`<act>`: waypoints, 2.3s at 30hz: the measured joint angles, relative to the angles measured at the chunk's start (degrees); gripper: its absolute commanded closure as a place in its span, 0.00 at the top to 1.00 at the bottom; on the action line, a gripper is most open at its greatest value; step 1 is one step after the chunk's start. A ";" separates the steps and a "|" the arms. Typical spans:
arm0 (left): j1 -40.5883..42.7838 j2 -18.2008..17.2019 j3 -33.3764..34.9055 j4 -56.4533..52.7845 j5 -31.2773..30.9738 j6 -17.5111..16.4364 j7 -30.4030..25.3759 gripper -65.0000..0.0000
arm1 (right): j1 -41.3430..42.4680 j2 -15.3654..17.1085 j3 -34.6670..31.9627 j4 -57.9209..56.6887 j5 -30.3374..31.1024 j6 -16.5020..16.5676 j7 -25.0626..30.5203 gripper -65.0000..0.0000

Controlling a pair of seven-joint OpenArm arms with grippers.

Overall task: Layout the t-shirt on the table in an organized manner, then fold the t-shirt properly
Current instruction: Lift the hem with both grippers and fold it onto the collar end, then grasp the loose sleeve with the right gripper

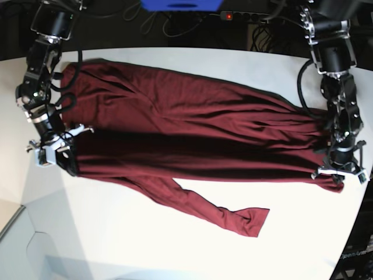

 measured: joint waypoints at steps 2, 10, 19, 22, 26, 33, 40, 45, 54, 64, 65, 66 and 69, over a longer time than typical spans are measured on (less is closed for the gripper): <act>1.81 0.02 -0.46 2.40 0.11 -0.37 0.26 0.00 | -2.08 0.68 0.98 1.36 1.27 0.00 -0.17 0.00; 8.74 0.11 -1.14 9.51 0.11 -0.44 0.20 0.00 | -8.92 1.05 1.49 5.11 2.99 -0.11 0.50 0.00; 14.82 0.09 -1.16 10.84 0.13 -0.15 0.33 0.00 | -13.35 -0.46 1.44 4.42 2.82 0.70 0.33 0.00; 15.61 -0.02 -1.14 10.91 0.11 -0.15 0.02 0.00 | -14.43 -0.48 1.44 3.63 2.95 0.72 0.44 0.00; 16.06 0.09 -1.16 10.54 0.09 -0.15 0.20 0.00 | -15.04 -0.37 1.44 0.28 2.78 0.74 0.33 0.00; 16.09 0.11 -1.14 6.27 0.07 -0.24 0.11 0.00 | -14.82 0.04 1.33 -4.24 2.71 0.74 0.24 0.00; 18.80 0.13 -1.14 7.15 0.09 -0.37 0.04 0.00 | -14.95 0.63 1.33 -4.24 2.73 0.72 0.46 0.00; 17.88 0.11 -1.14 5.44 0.07 -0.39 -0.46 0.01 | -14.78 0.61 1.22 -5.01 2.73 0.72 0.28 0.00; 17.79 -0.07 -1.16 1.95 -0.11 -0.57 -2.14 0.20 | -14.80 3.26 -2.95 -4.96 2.71 0.72 0.26 0.08; 15.43 -0.33 -1.57 2.32 -0.57 0.04 5.86 0.58 | -16.20 3.02 0.90 2.21 2.93 0.68 0.26 0.45; 15.43 -0.35 -1.57 2.32 -0.55 0.02 5.95 0.58 | -16.33 2.82 1.75 3.85 2.78 0.63 0.20 0.45; 15.43 -0.33 -1.57 2.32 -0.48 0.04 6.08 0.58 | -16.35 2.14 2.71 5.62 2.64 0.48 0.17 0.45; 15.43 -0.24 -1.57 2.32 -0.52 0.04 6.03 0.58 | -16.35 1.05 3.63 9.27 2.93 0.59 0.31 0.45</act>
